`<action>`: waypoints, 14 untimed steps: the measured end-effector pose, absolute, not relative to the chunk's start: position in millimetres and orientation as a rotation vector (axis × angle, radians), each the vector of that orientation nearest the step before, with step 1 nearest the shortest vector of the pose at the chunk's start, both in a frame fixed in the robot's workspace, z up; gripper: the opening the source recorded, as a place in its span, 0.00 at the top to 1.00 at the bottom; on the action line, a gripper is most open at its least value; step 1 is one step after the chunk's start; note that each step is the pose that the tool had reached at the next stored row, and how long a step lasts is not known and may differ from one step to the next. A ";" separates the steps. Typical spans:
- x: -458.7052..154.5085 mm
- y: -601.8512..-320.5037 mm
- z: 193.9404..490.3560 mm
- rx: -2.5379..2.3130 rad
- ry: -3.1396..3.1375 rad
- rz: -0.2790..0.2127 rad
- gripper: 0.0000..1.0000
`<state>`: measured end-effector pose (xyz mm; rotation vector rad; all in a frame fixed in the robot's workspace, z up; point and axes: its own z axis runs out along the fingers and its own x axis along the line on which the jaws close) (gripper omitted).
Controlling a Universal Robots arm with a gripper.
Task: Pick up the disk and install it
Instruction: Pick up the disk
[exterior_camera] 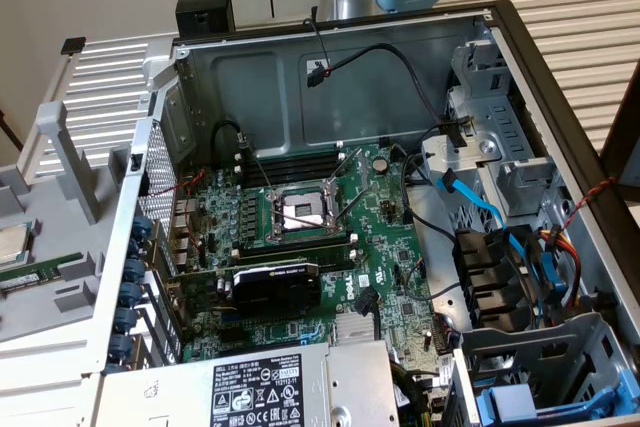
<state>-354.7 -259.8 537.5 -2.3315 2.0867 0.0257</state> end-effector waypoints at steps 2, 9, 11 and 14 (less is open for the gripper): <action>-354.4 -259.8 537.5 -2.332 2.087 0.026 0.64; -339.2 -259.9 537.6 -2.332 2.087 0.026 0.64; -333.8 -260.3 537.7 -2.331 2.087 0.026 0.64; -327.4 -261.3 538.1 -2.332 2.087 0.026 0.64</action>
